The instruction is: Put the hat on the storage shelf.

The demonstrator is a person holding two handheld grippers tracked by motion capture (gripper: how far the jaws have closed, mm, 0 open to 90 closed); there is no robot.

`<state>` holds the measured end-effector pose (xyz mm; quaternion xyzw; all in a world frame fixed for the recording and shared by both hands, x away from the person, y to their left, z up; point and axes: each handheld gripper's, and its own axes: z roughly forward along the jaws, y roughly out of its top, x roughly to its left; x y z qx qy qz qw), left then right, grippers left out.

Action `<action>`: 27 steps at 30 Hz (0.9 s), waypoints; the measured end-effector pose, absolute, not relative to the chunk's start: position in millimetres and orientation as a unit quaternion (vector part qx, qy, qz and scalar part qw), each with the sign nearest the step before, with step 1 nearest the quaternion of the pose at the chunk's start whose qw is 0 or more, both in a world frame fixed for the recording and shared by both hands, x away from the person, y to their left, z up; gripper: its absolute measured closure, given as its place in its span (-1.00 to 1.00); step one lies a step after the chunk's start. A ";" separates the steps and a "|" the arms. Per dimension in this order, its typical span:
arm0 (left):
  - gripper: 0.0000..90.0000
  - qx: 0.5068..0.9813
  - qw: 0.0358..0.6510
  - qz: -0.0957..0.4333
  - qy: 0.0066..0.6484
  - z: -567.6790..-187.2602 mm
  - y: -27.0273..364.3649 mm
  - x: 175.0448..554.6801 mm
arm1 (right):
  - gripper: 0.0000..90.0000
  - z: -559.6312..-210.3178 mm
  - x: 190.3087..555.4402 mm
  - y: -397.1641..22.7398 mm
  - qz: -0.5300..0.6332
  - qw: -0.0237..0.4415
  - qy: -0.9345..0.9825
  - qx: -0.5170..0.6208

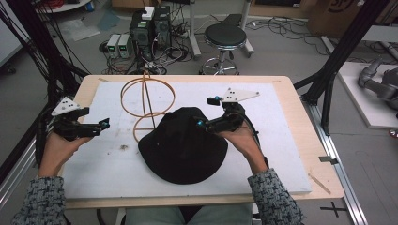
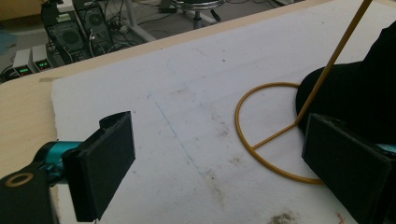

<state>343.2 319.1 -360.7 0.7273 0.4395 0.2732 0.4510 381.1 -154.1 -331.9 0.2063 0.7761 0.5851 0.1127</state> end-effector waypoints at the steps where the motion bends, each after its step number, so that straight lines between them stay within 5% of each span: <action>1: -0.78 0.728 0.450 0.274 0.439 -360.6 319.0 343.2 | -0.82 -332.2 380.7 -152.2 0.585 0.109 0.777 0.205; 27: -0.78 0.728 0.451 0.274 0.437 -359.9 318.4 343.0 | -0.33 -347.0 387.4 -128.2 0.577 0.072 0.793 0.181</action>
